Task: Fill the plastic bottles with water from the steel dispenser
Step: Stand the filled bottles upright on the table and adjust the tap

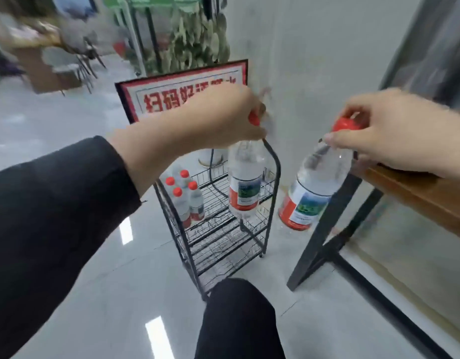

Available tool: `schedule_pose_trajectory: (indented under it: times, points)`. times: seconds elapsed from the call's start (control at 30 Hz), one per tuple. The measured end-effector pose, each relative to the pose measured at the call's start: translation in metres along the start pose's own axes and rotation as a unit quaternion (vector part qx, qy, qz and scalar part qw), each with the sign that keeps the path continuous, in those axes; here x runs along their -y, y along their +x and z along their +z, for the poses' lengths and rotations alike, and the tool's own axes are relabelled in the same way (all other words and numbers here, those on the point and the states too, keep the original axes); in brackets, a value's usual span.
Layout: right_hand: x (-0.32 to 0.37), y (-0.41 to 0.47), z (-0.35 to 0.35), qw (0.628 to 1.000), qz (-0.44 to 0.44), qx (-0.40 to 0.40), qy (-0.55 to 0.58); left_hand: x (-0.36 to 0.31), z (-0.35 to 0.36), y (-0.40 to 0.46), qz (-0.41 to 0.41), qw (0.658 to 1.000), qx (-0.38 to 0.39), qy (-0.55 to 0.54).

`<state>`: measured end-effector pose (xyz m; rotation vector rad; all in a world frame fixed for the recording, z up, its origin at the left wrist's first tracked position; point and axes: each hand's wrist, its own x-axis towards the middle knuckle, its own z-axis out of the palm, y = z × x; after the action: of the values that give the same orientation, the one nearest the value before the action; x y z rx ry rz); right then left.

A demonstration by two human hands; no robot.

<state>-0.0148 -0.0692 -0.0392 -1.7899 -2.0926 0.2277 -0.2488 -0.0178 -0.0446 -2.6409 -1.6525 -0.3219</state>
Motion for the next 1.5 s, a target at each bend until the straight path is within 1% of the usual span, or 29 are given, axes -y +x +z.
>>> schedule_pose_trajectory:
  times: [0.07,0.2,0.37,0.53,0.73,0.97,1.1,1.23,1.37,1.5]
  points:
    - [0.013,0.027,0.042,0.999,-0.016,0.026,0.014,0.034,0.019,-0.006,-0.037,0.999,0.001,0.003]
    - [0.02,0.087,0.121,0.997,-0.049,0.051,0.024,0.09,0.067,-0.004,-0.107,0.994,-0.003,0.014]
    - [0.021,0.149,0.214,0.993,-0.09,0.071,0.03,0.138,0.126,0.006,-0.166,0.983,0.057,0.046]
    - [0.015,0.192,0.287,0.986,-0.112,0.111,0.054,0.169,0.174,0.025,-0.195,0.97,0.116,0.09]
    - [0.009,0.22,0.35,0.979,-0.139,0.136,0.054,0.19,0.217,0.03,-0.206,0.963,0.153,0.083]
    - [-0.007,0.225,0.385,0.976,-0.143,0.152,0.064,0.198,0.242,0.028,-0.18,0.967,0.156,0.087]
    - [-0.016,0.234,0.384,0.979,-0.126,0.144,0.068,0.198,0.24,0.035,-0.172,0.974,0.131,0.068]
    - [-0.023,0.254,0.373,0.983,-0.116,0.127,0.058,0.199,0.232,0.055,-0.163,0.98,0.102,0.046]
    - [-0.03,0.28,0.362,0.987,-0.116,0.102,0.045,0.199,0.22,0.084,-0.172,0.981,0.09,-0.014]
    - [-0.035,0.308,0.365,0.987,-0.127,0.096,0.025,0.211,0.22,0.123,-0.174,0.983,0.053,-0.011]
